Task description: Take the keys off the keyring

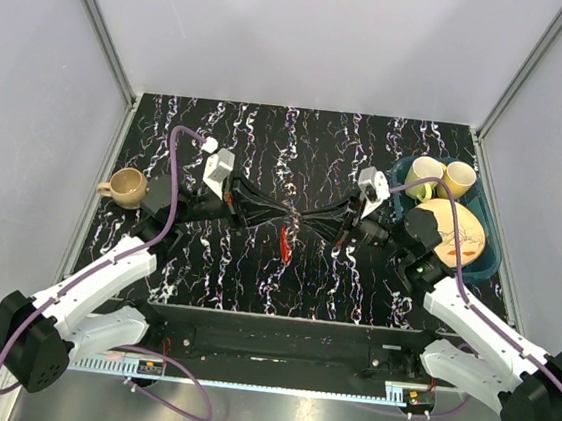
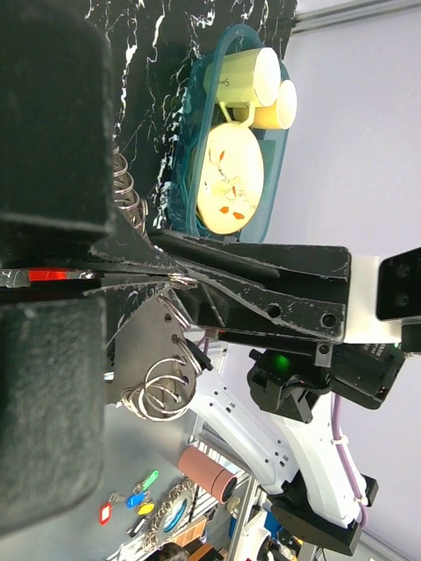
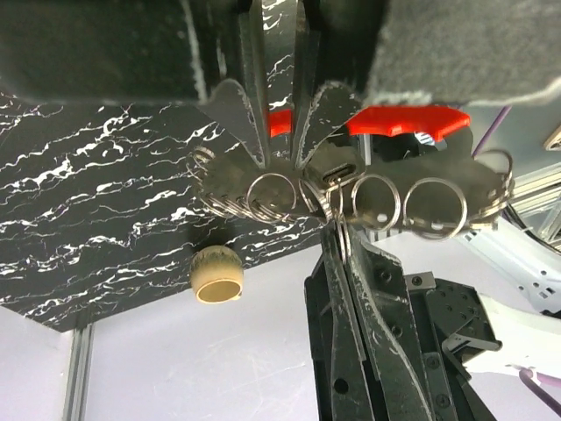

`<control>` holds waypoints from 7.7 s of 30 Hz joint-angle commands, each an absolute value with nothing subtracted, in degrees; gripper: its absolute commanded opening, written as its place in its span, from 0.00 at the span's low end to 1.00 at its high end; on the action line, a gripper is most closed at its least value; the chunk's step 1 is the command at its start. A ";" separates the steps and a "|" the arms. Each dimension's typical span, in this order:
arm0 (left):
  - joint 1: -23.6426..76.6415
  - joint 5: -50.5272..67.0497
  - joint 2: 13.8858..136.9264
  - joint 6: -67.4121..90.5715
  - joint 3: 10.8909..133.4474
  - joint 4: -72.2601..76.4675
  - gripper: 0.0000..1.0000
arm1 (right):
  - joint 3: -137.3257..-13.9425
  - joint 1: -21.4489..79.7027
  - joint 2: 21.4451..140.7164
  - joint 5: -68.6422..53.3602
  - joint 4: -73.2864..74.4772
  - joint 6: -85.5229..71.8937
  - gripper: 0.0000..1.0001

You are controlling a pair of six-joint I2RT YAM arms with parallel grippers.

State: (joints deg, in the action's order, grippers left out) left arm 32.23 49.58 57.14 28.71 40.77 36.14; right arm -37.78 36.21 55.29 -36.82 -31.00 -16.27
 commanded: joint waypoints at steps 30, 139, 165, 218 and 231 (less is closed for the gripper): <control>31.99 48.61 58.71 31.82 40.96 46.14 0.00 | -45.88 36.39 52.73 -41.75 -30.58 -13.53 0.15; 32.43 59.58 62.57 16.52 56.25 9.32 0.44 | -97.56 36.56 79.45 -53.69 64.60 26.63 0.00; 36.82 58.45 67.24 10.20 61.08 0.97 0.30 | -95.89 36.48 81.39 -54.05 60.82 24.26 0.00; 35.68 39.64 59.41 40.52 40.25 53.52 0.00 | -65.66 36.48 62.67 -41.57 10.90 -2.02 0.06; 35.60 39.64 61.87 46.49 37.88 64.60 0.00 | -59.24 36.56 58.71 -37.35 -4.91 -8.61 0.17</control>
